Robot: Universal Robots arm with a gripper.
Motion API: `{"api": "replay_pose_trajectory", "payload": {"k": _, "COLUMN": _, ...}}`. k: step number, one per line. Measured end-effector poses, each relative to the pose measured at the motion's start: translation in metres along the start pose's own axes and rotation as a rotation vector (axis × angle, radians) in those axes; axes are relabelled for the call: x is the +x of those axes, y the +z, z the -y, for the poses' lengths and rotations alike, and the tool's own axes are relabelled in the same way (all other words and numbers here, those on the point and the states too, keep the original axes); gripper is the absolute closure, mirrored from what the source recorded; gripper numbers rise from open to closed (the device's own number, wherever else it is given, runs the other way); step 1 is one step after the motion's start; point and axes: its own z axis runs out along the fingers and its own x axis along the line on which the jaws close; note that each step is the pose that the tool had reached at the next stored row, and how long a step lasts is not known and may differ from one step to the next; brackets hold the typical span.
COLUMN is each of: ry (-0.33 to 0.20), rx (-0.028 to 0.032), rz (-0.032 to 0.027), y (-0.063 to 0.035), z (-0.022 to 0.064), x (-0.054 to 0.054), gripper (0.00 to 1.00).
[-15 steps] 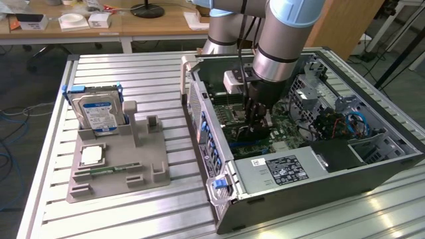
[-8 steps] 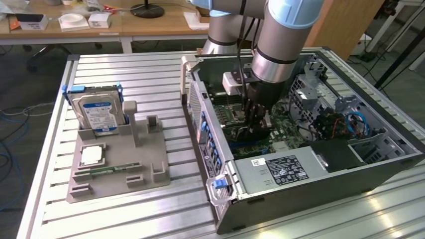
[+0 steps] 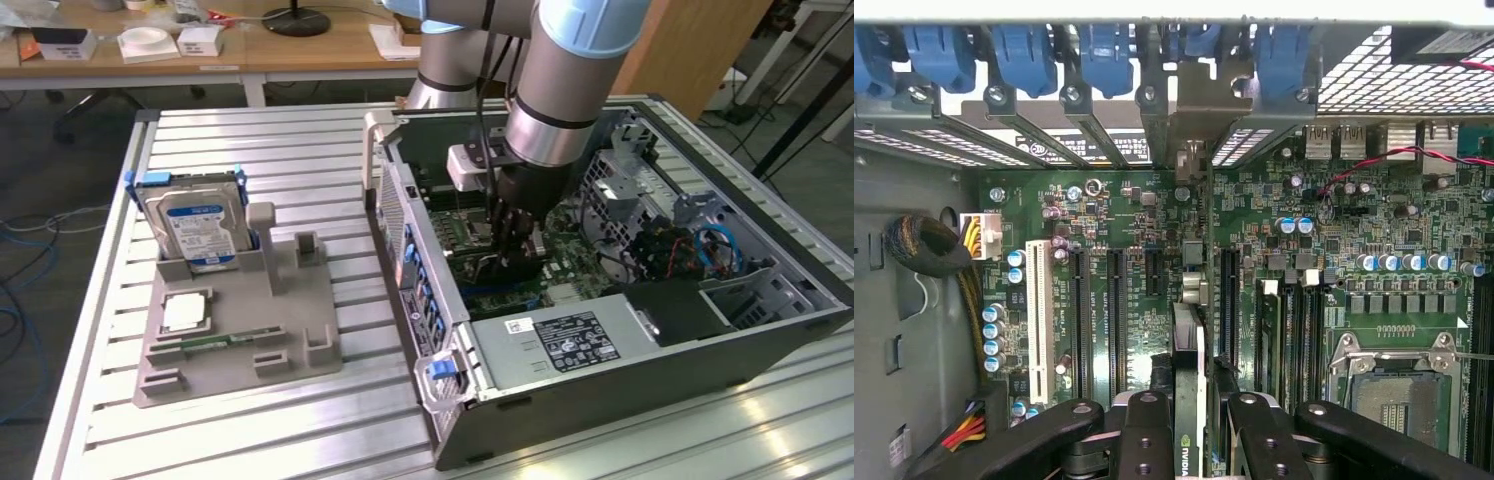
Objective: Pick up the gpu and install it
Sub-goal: 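Insert the gpu into the slot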
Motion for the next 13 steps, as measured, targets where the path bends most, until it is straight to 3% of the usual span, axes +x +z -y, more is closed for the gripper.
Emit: {"api": "replay_pose_trajectory", "payload": {"k": 13, "ry": 0.0, "rx": -0.0007, "rz": 0.0001, "y": 0.0005, "z": 0.002, "x": -0.0001, "gripper": 0.74}}
